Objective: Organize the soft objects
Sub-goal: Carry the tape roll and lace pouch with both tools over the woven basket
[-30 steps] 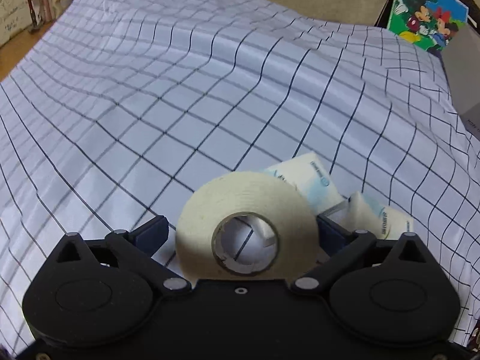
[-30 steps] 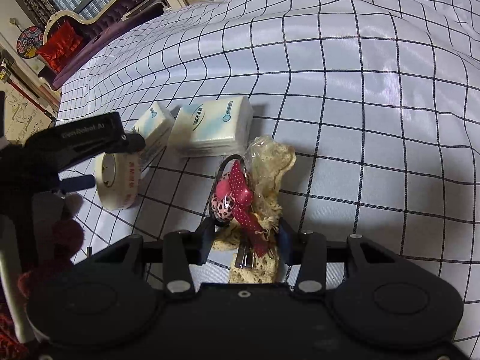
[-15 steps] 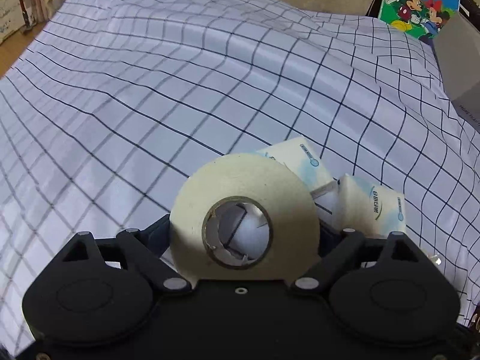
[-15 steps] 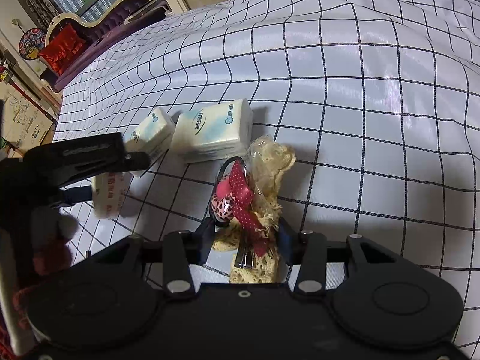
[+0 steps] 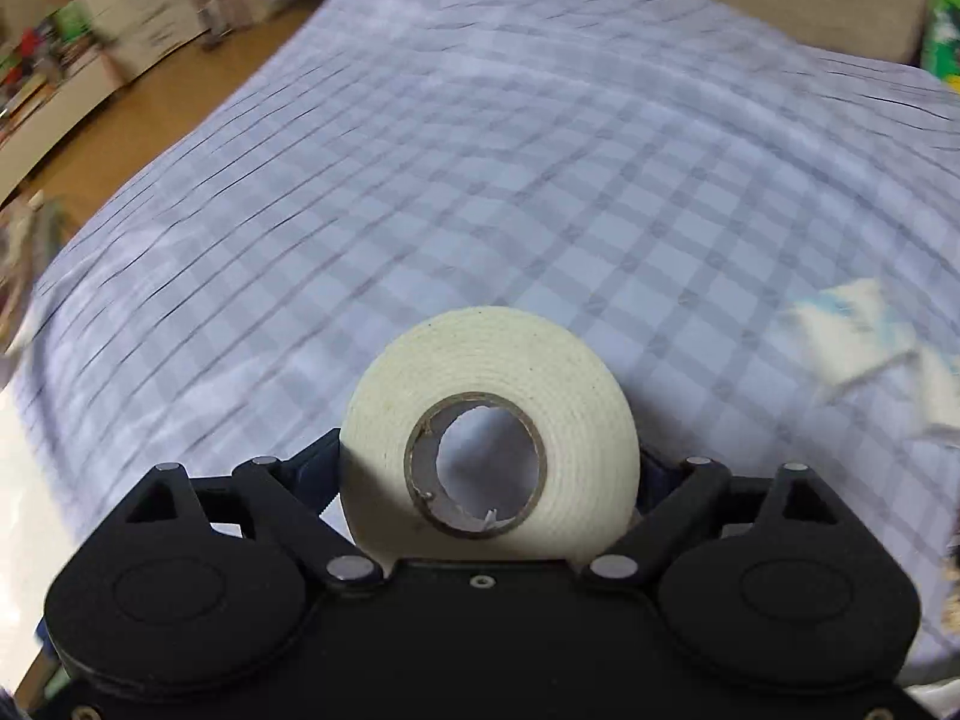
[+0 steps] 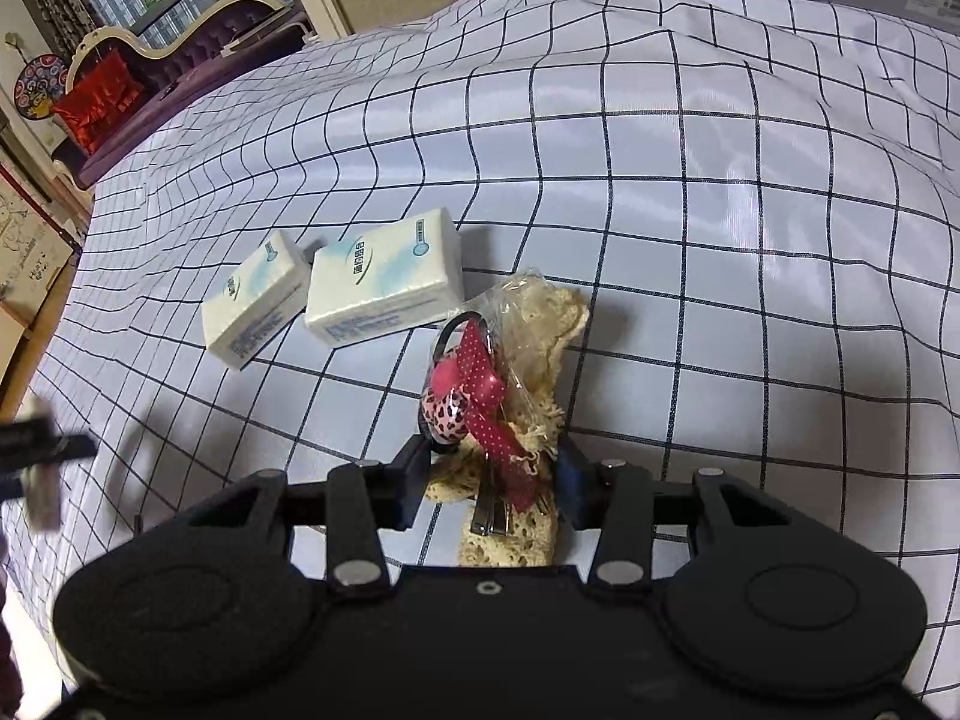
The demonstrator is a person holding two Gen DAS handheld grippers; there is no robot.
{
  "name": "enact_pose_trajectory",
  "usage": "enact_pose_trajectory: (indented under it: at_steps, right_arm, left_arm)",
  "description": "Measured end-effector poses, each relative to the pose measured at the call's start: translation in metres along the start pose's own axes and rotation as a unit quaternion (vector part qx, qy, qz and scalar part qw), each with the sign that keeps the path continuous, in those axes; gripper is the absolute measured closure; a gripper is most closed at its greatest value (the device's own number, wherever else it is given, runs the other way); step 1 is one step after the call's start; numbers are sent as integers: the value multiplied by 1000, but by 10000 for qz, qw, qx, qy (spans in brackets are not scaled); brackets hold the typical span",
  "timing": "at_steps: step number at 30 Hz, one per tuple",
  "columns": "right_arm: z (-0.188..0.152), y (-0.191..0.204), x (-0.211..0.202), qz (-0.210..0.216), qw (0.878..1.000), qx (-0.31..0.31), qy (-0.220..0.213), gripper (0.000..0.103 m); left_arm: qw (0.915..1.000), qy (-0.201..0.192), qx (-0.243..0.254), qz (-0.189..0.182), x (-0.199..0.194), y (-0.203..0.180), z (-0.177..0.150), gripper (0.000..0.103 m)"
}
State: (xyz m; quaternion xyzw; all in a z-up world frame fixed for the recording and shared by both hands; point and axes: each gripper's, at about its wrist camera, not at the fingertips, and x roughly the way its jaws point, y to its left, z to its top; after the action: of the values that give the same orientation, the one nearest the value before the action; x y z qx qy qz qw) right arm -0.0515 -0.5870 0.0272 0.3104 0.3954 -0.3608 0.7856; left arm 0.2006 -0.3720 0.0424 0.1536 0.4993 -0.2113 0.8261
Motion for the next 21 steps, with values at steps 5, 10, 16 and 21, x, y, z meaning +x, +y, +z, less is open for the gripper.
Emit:
enact_pose_trajectory:
  at_steps: [5, 10, 16, 21]
  right_arm:
    - [-3, 4, -2, -214, 9997, -112, -70, 60]
    - [-6, -3, -7, -434, 9990, -88, -116, 60]
    - [-35, -33, -30, -685, 9975, 120, -78, 60]
    - [-67, -54, -61, -1027, 9945, 138, -122, 61]
  left_arm:
    - [9973, 223, -393, 576, 10, 53, -16, 15]
    - [9938, 407, -453, 925, 13, 84, -38, 15]
    - [9949, 526, -190, 840, 2, 98, -76, 15]
    - [9968, 516, -145, 588, -18, 106, -112, 15]
